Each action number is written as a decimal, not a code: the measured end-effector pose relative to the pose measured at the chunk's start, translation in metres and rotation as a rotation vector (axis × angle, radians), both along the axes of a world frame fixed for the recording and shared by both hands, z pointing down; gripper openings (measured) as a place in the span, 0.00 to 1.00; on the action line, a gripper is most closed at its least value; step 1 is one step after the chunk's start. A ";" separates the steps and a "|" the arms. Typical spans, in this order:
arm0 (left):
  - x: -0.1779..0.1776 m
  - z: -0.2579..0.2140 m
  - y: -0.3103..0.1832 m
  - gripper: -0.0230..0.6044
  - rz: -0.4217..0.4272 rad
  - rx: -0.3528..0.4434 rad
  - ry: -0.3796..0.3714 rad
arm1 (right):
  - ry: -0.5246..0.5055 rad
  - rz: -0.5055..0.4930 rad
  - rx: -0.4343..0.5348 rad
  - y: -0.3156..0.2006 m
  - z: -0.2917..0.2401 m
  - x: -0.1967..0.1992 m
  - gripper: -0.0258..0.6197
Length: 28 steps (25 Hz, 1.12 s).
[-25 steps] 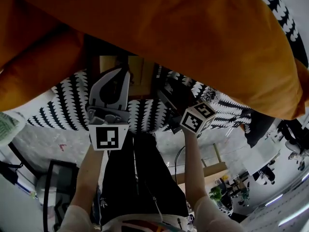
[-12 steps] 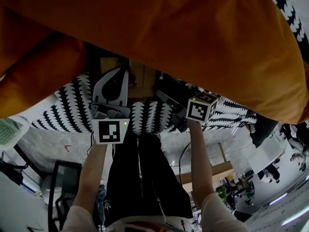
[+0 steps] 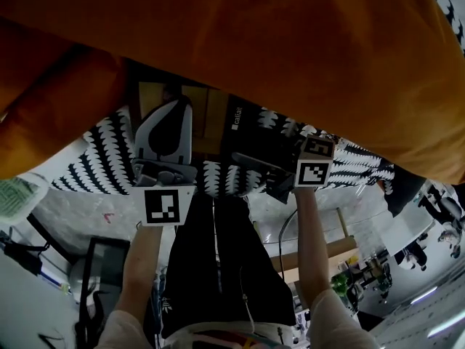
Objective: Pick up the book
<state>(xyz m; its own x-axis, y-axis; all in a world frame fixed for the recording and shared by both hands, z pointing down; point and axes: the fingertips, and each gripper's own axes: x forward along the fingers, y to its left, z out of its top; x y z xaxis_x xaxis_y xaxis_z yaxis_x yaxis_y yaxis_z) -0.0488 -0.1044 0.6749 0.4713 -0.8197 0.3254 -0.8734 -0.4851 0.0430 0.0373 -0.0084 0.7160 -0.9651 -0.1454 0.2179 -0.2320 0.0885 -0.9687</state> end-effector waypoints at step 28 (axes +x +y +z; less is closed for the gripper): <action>-0.009 -0.176 -0.030 0.05 -0.059 0.192 0.007 | 0.216 0.105 0.293 -0.054 -0.160 -0.039 0.28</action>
